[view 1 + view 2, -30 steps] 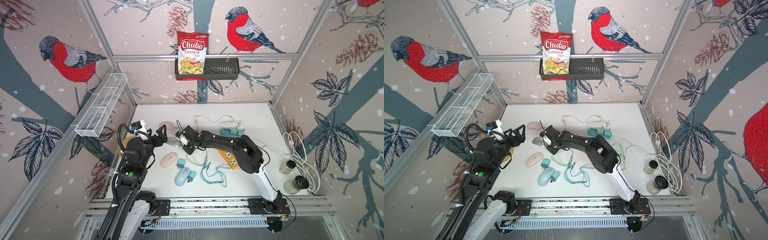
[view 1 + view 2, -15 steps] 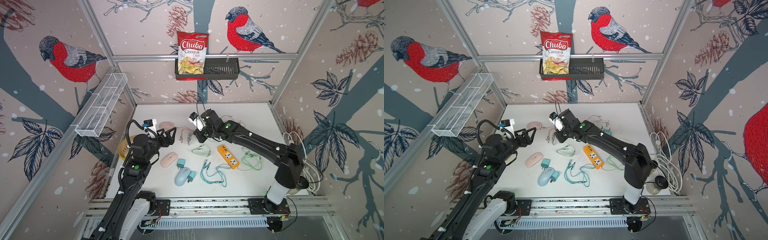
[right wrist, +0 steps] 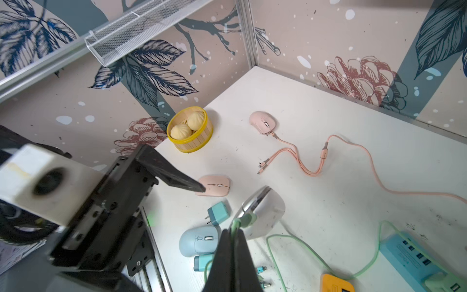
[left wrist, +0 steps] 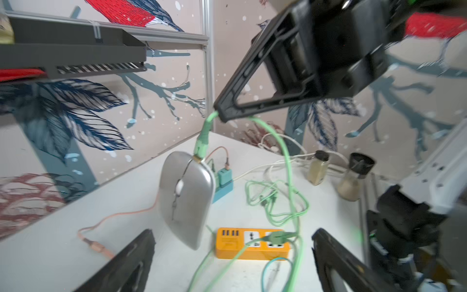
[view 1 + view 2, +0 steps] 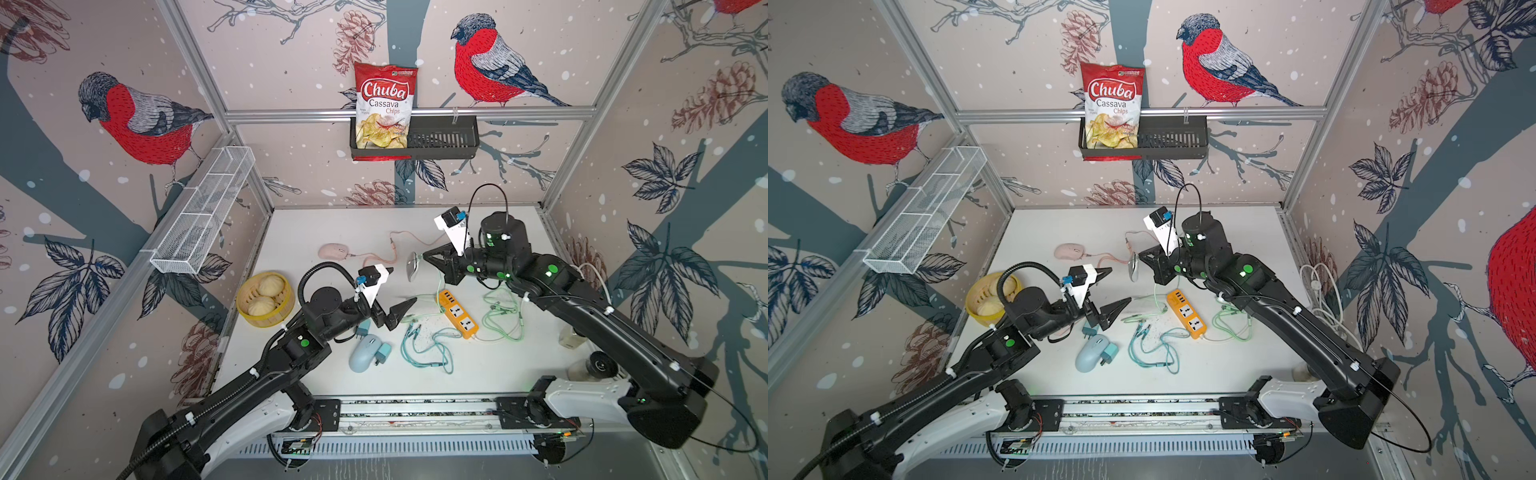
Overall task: Unplug the wireless mouse
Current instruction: Remove the power cord from the mouse.
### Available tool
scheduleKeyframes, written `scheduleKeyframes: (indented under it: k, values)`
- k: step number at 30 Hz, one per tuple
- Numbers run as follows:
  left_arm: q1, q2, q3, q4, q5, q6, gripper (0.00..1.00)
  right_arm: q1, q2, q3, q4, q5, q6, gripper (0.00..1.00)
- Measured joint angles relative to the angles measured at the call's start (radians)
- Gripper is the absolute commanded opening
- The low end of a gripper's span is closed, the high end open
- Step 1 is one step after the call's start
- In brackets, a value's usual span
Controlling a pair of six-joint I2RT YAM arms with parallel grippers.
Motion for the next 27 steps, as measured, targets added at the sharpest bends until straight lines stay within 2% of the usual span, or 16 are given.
scheduleKeyframes:
  k: [8,13,15,19,21,23,24,27]
  values:
    - [-0.232,0.145,0.024,0.051,-0.402,0.287,0.97,-0.002,-0.064,0.012,-0.029,-0.051,0.05,0.0]
    - [-0.29,0.248,0.055,0.146,-0.634,0.391,0.95,-0.002,-0.077,0.016,-0.044,-0.076,0.058,0.0]
    - [-0.303,0.265,0.057,0.187,-0.678,0.423,0.91,-0.006,-0.084,0.019,-0.053,-0.087,0.074,0.0]
    - [-0.315,0.273,0.058,0.24,-0.752,0.469,0.74,-0.017,-0.093,0.02,-0.058,-0.1,0.074,0.0]
    - [-0.316,0.273,0.06,0.254,-0.772,0.48,0.56,-0.026,-0.098,0.017,-0.058,-0.11,0.077,0.0]
    - [-0.317,0.273,0.06,0.26,-0.777,0.491,0.34,-0.033,-0.102,0.011,-0.057,-0.119,0.08,0.0]
    - [-0.317,0.273,0.06,0.261,-0.779,0.494,0.27,-0.035,-0.103,0.008,-0.058,-0.122,0.08,0.0]
    - [-0.317,0.268,0.06,0.262,-0.801,0.498,0.23,-0.046,-0.106,0.005,-0.062,-0.14,0.081,0.0]
